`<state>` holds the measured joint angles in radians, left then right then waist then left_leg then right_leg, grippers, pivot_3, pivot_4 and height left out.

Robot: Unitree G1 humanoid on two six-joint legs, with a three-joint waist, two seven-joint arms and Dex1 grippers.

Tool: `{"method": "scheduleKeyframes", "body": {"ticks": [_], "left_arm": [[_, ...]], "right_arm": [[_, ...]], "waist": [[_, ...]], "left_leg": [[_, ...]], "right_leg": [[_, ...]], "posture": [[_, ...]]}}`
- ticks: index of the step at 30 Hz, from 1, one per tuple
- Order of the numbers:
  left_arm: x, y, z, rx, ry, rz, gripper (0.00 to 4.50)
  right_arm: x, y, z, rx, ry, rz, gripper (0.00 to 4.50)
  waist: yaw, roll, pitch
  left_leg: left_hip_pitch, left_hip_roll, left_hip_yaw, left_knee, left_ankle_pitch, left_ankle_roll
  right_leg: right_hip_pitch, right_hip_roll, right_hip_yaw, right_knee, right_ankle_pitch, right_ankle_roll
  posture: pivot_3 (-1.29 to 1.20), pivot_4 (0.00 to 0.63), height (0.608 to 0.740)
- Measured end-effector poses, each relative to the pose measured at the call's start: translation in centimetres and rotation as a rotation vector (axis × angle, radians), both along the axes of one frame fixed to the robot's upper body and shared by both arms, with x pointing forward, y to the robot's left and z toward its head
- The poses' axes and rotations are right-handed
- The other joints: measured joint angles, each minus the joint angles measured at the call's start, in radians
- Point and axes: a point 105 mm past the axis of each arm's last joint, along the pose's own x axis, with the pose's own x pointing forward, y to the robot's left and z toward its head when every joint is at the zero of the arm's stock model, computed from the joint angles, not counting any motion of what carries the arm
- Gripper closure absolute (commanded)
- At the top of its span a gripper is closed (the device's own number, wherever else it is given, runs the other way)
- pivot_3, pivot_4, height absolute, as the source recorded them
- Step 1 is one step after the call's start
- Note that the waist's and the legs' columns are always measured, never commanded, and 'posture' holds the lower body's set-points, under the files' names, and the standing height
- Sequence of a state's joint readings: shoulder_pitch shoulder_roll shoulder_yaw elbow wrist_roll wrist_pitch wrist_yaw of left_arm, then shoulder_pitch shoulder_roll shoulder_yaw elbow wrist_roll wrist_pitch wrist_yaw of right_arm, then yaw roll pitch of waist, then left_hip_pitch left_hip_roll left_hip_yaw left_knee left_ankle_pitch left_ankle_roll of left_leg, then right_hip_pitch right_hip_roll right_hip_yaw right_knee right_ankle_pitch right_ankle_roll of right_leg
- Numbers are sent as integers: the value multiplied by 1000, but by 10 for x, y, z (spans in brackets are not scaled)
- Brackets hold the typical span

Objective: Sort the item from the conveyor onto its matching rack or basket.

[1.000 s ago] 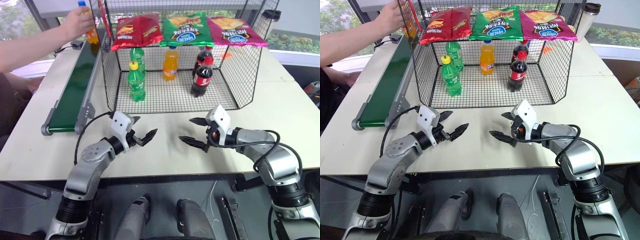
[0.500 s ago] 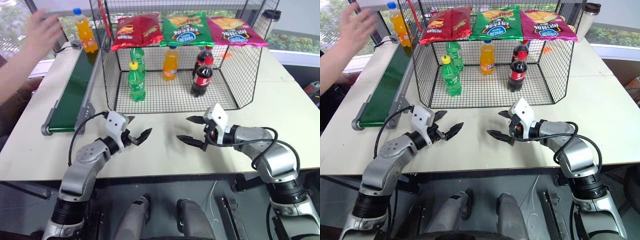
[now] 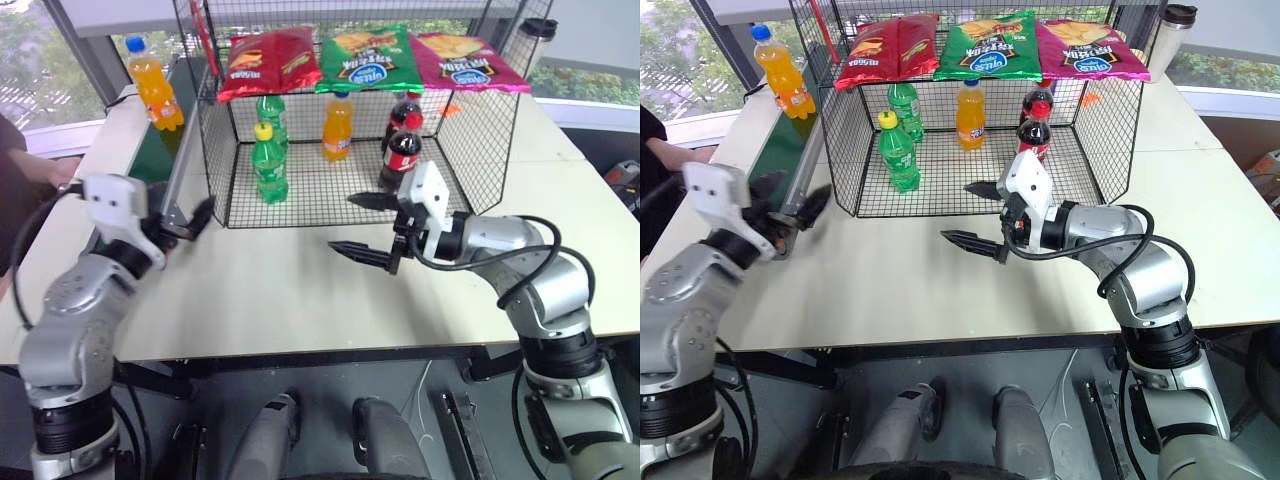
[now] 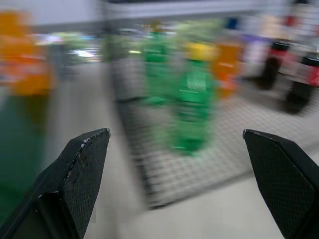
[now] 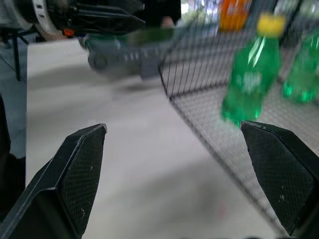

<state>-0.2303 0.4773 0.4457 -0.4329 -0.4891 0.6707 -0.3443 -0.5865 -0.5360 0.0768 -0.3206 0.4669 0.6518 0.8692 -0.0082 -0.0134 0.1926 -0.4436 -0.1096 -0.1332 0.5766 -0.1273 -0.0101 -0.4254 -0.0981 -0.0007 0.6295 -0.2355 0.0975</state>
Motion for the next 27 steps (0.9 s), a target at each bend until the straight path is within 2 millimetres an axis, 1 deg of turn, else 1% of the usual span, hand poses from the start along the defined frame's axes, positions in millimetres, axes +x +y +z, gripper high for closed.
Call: {"method": "scheduleKeyframes", "body": {"ticks": [1, 2, 5, 11, 14, 16, 19, 27], "left_arm": [[0, 5, -1, -14, 2, 22, 0], [0, 14, -2, -37, 5, 58, 0], [-1, 33, -5, -71, 14, 139, 0], [-3, 52, -21, -31, 41, 248, 0], [-2, 57, -21, -9, 26, 284, 0], [0, 62, -25, -4, 37, 308, 0], [4, 61, -30, 0, 49, 312, 0], [8, 59, -31, -9, 43, 325, 0]], "right_arm": [[-1, 2, 0, 5, 0, 9, 48], [-1, 6, -2, -2, 4, 24, 48], [0, 9, -9, -11, 30, 41, 48], [2, 13, -15, -22, 36, 43, 48], [2, 14, -18, -25, 38, 43, 48], [2, 15, -19, -19, 40, 41, 48], [3, 15, -20, -18, 44, 32, 48], [4, 12, -26, -20, 65, 10, 48]], "waist": [[2, 0, 0], [2, 0, 0], [0, -1, 0], [-2, -1, 0], [-2, -1, 0], [-2, -1, 0], [-2, -1, 0], [-3, -1, 0]], "left_leg": [[0, 0, 0, 0, 0, 0], [0, 0, 0, 0, 0, 0], [0, 0, 0, 0, 0, 0], [0, 0, 0, 0, 0, 0], [0, 0, 0, 0, 0, 0], [0, 0, 0, 0, 0, 0], [0, 0, 0, 0, 0, 0], [0, 0, 0, 0, 0, 0]], "right_leg": [[0, 0, 0, 0, 0, 0], [0, 0, 0, -1, 0, 0], [0, 0, 0, -1, 0, 0], [0, 0, 0, -1, 1, -1], [0, 0, 0, -1, 1, -1], [0, 0, 0, -1, 1, -1], [0, 0, 0, -1, 1, -1], [-1, 0, 0, 0, 1, -1]], "posture": [[0, 150, 738], [0, 150, 738], [0, 150, 738], [0, 150, 738], [0, 150, 738], [0, 150, 738], [0, 150, 738], [0, 150, 738]]}}
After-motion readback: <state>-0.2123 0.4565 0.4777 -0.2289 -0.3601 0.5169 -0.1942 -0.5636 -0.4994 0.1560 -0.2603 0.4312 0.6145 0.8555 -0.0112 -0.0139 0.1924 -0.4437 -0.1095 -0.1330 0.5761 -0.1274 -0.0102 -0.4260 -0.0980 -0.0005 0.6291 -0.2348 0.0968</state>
